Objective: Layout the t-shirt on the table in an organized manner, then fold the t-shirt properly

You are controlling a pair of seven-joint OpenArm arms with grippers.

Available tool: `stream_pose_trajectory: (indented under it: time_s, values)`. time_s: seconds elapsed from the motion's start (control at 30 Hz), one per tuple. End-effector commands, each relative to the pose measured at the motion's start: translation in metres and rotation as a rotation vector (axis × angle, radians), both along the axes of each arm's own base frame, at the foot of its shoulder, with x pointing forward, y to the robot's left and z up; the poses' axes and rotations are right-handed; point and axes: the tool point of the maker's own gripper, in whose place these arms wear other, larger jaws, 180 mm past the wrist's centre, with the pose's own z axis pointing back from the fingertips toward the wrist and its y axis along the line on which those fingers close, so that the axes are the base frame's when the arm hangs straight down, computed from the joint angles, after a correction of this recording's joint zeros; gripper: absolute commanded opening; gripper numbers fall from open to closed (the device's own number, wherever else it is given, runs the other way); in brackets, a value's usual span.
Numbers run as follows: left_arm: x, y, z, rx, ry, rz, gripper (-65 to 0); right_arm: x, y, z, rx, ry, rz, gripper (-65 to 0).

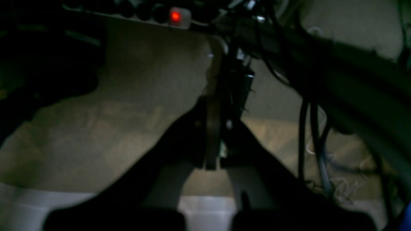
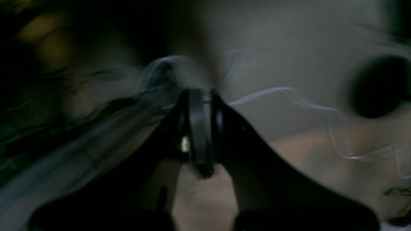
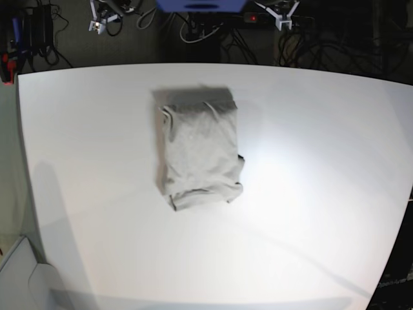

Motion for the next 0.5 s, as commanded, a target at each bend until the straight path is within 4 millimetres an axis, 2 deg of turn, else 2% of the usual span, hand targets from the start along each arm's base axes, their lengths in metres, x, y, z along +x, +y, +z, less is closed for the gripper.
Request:
stream_pose_trajectory:
  time_s: [0.0, 0.17, 0.27, 0.47]
  values:
    - [0.010, 0.007, 0.000, 0.027, -0.019, 0.010, -65.0, 0.001, -0.008, 0.002, -0.057, -0.005, 0.021, -62.3]
    - [0.017, 0.022, -0.002, 0.120, 0.000, 0.025, -65.0, 0.000, -0.001, 0.002, -0.181, 0.034, 0.146, -62.2]
    - [0.017, 0.031, -0.002, 0.170, 0.008, 0.029, -65.0, -0.001, 0.006, 0.002, -0.209, 0.049, 0.188, -62.1]
    - [0.015, 0.043, -0.001, 0.214, 0.017, 0.087, -65.0, 0.003, 0.005, 0.002, -0.237, 0.051, 0.225, -62.1]
